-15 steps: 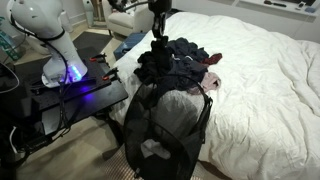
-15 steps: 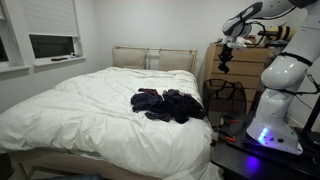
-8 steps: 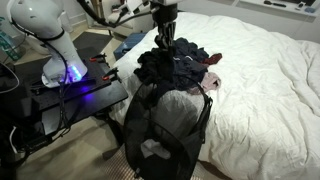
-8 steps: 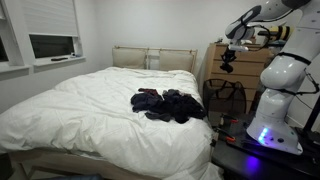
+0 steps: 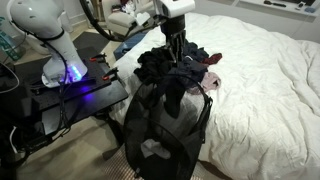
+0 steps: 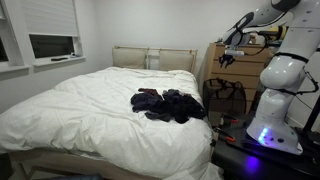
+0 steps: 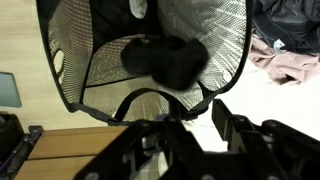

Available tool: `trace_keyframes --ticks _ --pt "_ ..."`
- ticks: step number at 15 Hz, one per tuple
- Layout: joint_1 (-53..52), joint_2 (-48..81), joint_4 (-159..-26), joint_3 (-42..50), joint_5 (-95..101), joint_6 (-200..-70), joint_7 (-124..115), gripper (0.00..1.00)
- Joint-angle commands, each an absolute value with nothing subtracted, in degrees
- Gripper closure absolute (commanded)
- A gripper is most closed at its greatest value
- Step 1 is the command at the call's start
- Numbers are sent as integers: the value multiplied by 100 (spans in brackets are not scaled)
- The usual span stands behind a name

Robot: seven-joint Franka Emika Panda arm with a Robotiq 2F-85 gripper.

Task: Put the sock in the laundry hamper

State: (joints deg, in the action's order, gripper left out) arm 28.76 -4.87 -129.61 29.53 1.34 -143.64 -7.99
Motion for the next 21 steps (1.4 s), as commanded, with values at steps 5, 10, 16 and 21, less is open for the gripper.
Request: trace_keyframes --ticks 5,10,16,21 --pt "2658 -760 -13118 2756 -268 -13801 -131 1" --pt "2375 -884 -13165 2556 -573 -13257 528 0" --pt "1992 -886 -13381 2237 -599 -12704 1117 0" --pt "1839 -725 -13378 2048 -526 -12542 1097 0"
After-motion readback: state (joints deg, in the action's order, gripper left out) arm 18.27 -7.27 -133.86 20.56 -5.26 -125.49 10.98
